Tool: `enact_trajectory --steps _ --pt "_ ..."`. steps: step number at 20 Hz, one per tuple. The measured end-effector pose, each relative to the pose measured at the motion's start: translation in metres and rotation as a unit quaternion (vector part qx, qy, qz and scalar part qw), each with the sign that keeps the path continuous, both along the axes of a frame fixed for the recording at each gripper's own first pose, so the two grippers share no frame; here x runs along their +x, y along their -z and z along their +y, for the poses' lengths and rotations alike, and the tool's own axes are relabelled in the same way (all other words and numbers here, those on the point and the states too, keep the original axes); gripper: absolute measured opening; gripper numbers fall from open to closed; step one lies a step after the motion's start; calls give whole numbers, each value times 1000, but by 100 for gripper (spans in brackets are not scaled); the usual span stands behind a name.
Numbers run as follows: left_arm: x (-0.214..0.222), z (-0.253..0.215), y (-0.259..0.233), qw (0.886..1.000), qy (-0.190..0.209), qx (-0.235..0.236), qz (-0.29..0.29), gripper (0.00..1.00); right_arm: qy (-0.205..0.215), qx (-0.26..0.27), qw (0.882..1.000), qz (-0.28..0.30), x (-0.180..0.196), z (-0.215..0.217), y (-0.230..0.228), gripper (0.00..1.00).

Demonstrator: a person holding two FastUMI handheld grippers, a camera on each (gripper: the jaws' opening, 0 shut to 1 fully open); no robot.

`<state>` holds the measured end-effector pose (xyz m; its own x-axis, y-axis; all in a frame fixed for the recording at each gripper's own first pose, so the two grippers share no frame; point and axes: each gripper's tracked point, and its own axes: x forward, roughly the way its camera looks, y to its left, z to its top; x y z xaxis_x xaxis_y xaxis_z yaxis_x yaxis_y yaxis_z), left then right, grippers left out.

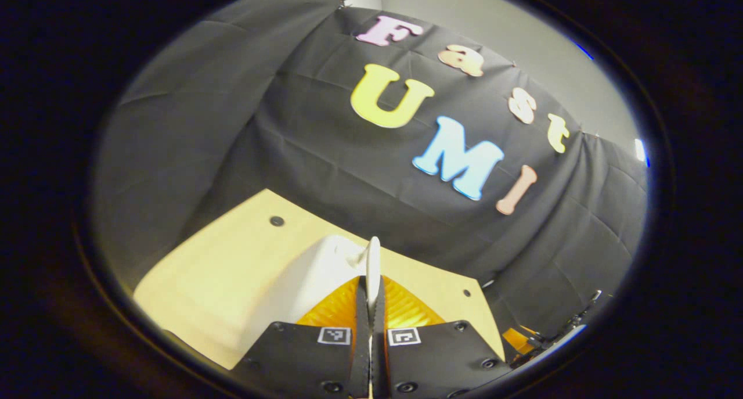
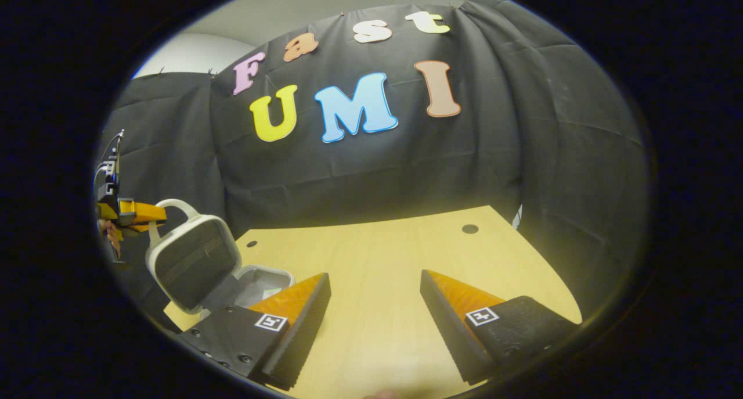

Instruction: First open the suitcase, pack the skin care products into it, and then close the suitcase.

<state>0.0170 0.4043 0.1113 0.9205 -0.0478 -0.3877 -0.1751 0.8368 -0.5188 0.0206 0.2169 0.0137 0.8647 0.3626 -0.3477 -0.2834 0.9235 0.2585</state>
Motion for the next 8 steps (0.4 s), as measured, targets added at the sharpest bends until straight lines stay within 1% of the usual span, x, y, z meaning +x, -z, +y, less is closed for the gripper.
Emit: enact_trajectory --steps 2,5,8 --pt "4 -44 23 1000 16 2 12 10 -10 6 1000 3 -1 -17 3 95" --pt "8 -107 66 998 33 24 42 9 -24 2 1000 5 -6 -43 11 95" --pt "8 -151 116 994 51 49 79 9 -31 -15 999 7 -8 -66 19 95"
